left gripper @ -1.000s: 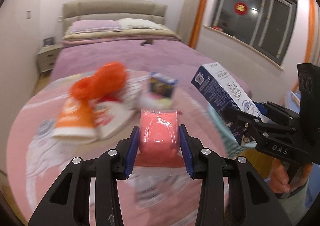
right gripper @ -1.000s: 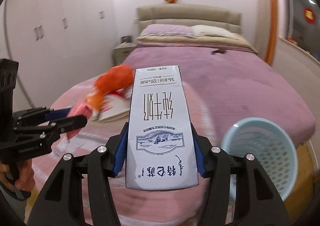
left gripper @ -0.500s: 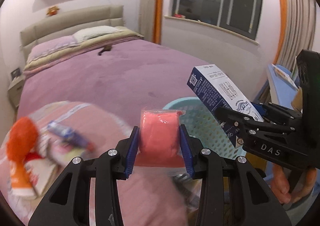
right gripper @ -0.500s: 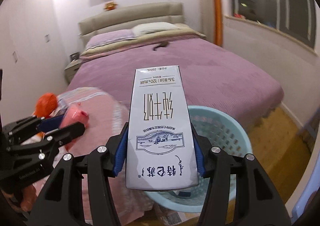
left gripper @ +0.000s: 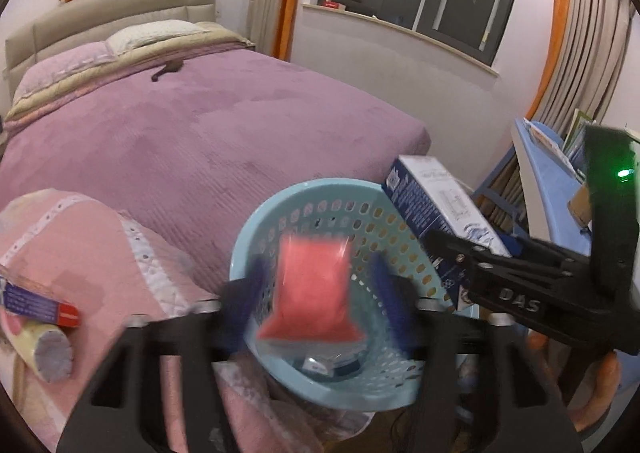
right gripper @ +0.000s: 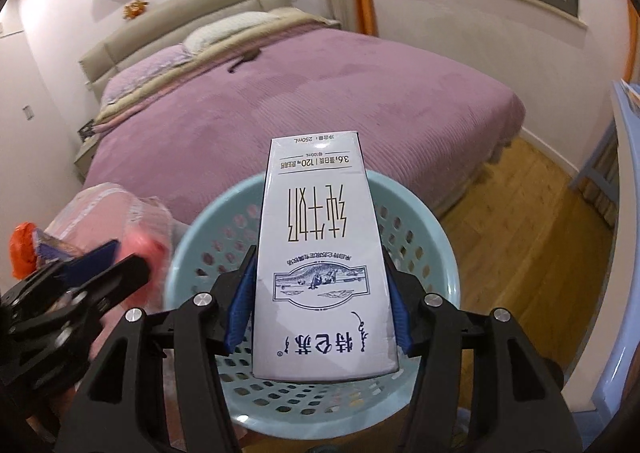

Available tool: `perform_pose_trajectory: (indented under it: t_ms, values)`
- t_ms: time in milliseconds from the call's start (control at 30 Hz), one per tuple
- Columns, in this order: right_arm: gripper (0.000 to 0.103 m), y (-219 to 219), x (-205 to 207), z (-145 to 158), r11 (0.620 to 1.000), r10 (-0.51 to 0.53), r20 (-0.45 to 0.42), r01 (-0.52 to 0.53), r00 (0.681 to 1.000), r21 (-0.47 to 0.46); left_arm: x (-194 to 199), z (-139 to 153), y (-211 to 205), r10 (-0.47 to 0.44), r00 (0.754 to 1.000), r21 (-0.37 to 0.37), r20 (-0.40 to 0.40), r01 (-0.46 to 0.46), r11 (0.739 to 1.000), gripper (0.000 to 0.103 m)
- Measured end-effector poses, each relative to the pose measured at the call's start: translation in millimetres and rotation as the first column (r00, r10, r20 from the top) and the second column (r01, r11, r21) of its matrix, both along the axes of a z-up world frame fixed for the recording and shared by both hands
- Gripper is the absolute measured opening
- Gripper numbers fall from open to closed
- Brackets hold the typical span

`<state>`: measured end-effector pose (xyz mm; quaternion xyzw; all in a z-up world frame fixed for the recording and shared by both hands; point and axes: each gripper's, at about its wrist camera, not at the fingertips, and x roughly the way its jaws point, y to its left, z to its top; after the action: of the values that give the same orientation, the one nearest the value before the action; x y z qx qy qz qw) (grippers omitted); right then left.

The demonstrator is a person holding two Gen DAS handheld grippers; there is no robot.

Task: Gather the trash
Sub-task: 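Carry milk carton and pink packet over the blue basket and open both grippers, then grasp the orange plastic bag with the left gripper while the right gripper grasps a blue box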

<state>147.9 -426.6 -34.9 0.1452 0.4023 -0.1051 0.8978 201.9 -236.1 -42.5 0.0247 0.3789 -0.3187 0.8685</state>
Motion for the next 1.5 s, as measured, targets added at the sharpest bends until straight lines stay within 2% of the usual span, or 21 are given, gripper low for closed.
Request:
perform_pose_trajectory:
  t_ms: [33, 233, 400, 567, 700, 933, 1067, 1233, 1333, 1400, 1500]
  values:
    - [0.065, -1.4, 2.6, -5.1, 1.000, -0.009, -0.021, 0.009, 1.000, 0.000, -1.8, 0.2, 4.0, 0.011, 1.000, -0.013, 0.012, -0.010, 1.000, 0.075]
    - [0.065, -3.5, -0.7, -9.7, 1.000, -0.012, -0.031, 0.012, 0.999, 0.008, -10.8, 5.8, 21.0, 0.013, 1.000, -0.037, 0.024, -0.012, 0.999, 0.076]
    - [0.065, 9.7, -7.7, 9.3, 1.000, 0.029, 0.022, -0.029, 0.999, -0.005, -27.4, 25.6, 49.3, 0.036, 0.997, -0.099, 0.069, -0.029, 0.995, 0.076]
    - [0.065, 41.1, -15.2, 37.8, 0.994, 0.106, 0.093, -0.103, 0.990, -0.036, -45.6, 55.2, 76.6, 0.082, 0.985, -0.123, 0.152, -0.064, 0.990, 0.075]
    - [0.065, 77.9, -21.6, 60.2, 0.980, 0.192, 0.145, -0.182, 0.971, -0.081, -59.4, 78.0, 113.5, 0.136, 0.968, -0.155, 0.209, -0.105, 0.982, 0.075]
    - [0.065, 150.6, -27.0, 87.1, 0.931, 0.361, 0.213, -0.337, 0.908, -0.141, -77.6, 100.2, 177.3, 0.249, 0.927, -0.161, 0.280, -0.210, 0.964, 0.075]
    - [0.065, 188.5, -24.6, 91.7, 0.897, 0.433, 0.214, -0.396, 0.875, -0.195, -79.9, 105.9, 219.0, 0.318, 0.907, -0.174, 0.276, -0.278, 0.945, 0.075]
    - [0.065, 226.9, -14.7, 89.8, 0.855, 0.511, 0.200, -0.471, 0.836, -0.216, -72.4, 103.4, 267.8, 0.397, 0.883, -0.176, 0.250, -0.362, 0.916, 0.076]
    - [0.065, 244.9, -6.0, 87.1, 0.834, 0.545, 0.188, -0.505, 0.817, -0.222, -59.9, 98.3, 290.1, 0.415, 0.883, -0.159, 0.221, -0.388, 0.908, 0.077]
    - [0.065, 254.3, 0.7, 83.7, 0.821, 0.565, 0.178, -0.526, 0.806, -0.223, -48.9, 92.8, 301.5, 0.419, 0.887, -0.139, 0.196, -0.397, 0.907, 0.083]
    - [0.065, 268.6, 15.4, 78.7, 0.807, 0.584, 0.162, -0.547, 0.795, -0.223, -22.8, 79.3, 313.3, 0.406, 0.903, -0.105, 0.142, -0.395, 0.913, 0.086]
